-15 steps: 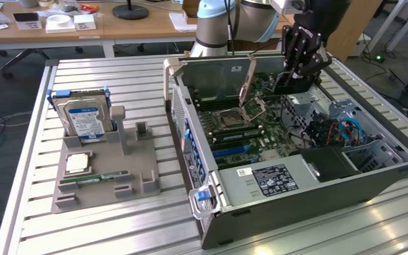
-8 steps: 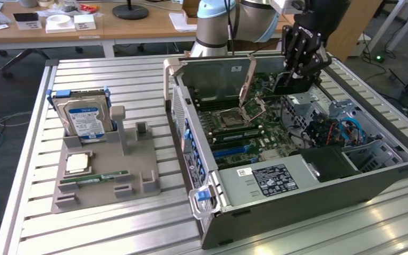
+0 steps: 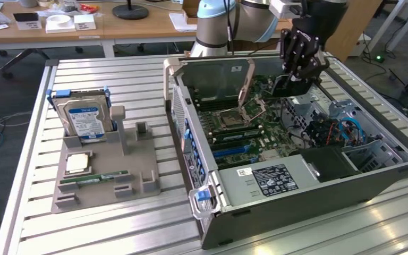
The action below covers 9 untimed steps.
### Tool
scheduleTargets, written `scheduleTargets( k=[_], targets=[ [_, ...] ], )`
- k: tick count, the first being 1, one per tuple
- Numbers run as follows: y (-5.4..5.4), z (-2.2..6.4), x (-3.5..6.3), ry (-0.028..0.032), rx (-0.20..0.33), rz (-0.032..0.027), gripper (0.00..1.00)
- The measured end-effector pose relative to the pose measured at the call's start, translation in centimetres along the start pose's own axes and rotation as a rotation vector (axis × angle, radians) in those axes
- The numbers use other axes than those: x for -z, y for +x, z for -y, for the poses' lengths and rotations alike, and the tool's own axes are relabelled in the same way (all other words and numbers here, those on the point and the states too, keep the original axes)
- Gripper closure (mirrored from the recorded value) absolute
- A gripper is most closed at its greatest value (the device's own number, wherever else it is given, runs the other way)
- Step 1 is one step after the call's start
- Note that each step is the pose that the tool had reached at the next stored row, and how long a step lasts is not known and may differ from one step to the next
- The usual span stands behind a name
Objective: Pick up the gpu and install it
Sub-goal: 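Insert the gpu into the slot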
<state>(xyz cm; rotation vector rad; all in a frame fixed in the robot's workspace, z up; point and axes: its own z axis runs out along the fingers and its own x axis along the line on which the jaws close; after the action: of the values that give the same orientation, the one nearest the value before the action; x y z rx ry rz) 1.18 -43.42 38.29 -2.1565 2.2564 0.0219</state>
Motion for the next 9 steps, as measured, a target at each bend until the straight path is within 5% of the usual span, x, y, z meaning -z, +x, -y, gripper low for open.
scheduleTargets(
  k=[9],
  targets=[
    [0.01,-0.05,-0.43,0.0,0.0,-0.0002,0.74]
  ],
)
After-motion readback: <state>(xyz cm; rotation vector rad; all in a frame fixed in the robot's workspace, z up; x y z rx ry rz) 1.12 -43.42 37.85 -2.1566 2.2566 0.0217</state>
